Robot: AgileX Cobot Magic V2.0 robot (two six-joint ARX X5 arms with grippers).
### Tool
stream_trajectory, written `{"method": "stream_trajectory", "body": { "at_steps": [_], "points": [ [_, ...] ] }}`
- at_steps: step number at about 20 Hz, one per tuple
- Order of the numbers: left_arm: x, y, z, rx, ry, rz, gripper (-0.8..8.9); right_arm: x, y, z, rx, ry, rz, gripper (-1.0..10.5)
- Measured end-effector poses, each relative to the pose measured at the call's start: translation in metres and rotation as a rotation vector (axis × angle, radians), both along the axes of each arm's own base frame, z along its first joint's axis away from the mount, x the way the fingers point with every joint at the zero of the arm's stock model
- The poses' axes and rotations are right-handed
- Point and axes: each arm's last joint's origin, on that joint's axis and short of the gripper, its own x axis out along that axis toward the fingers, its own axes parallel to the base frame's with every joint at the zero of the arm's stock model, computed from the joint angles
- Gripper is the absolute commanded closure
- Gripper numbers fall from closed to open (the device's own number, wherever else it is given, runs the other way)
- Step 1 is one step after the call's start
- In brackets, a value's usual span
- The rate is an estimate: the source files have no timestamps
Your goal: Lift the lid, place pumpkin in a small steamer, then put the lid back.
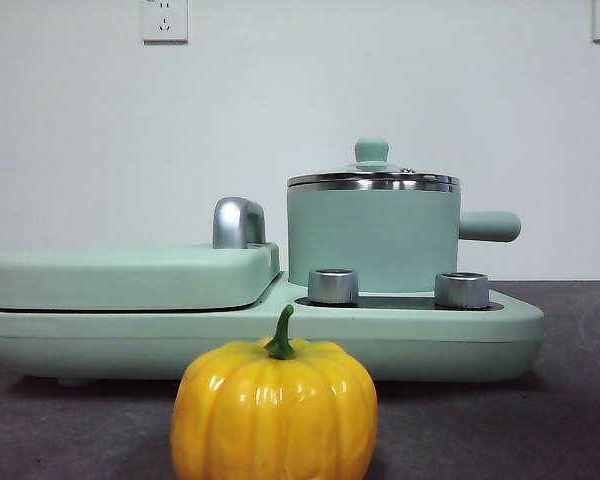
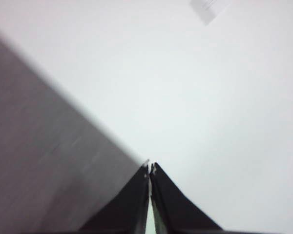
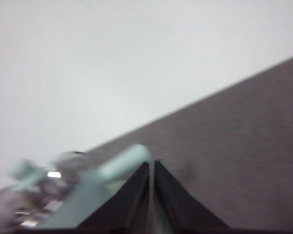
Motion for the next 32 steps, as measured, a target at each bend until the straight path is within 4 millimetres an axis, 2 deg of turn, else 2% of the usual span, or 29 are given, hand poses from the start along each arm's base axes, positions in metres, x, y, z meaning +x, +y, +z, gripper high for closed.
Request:
{"method": "stream_trajectory", "body": {
  "at_steps": [4, 7, 13, 18, 24, 32],
  "points": [
    [-0.004, 0.0, 0.015, 0.011, -0.065, -0.004, 8.05, -0.01, 0.001, 0.033, 0.008, -0.094, 0.045, 9.3],
    [-0.011, 0.0, 0.036, 0.047, -0.079, 0.002, 8.04, -0.019, 0.001, 0.057, 0.004, -0.141, 0.045, 9.3],
    [-0.029, 0.0, 0.09, 0.196, -0.023, 0.033, 8.04, -0.027, 0.001, 0.093, -0.023, -0.074, 0.041, 9.3],
    [-0.031, -0.001, 0.127, 0.347, 0.054, 0.007, 8.04, -0.027, 0.003, 0.117, -0.13, -0.01, 0.085, 9.3],
    [-0.013, -0.005, 0.155, 0.504, 0.145, -0.12, 8.04, -0.015, 0.006, 0.134, -0.297, 0.058, 0.175, 9.3],
    [0.029, -0.011, 0.156, 0.662, 0.291, -0.333, 8.05, 0.011, 0.007, 0.14, -0.521, 0.155, 0.266, 9.3]
  ]
}}
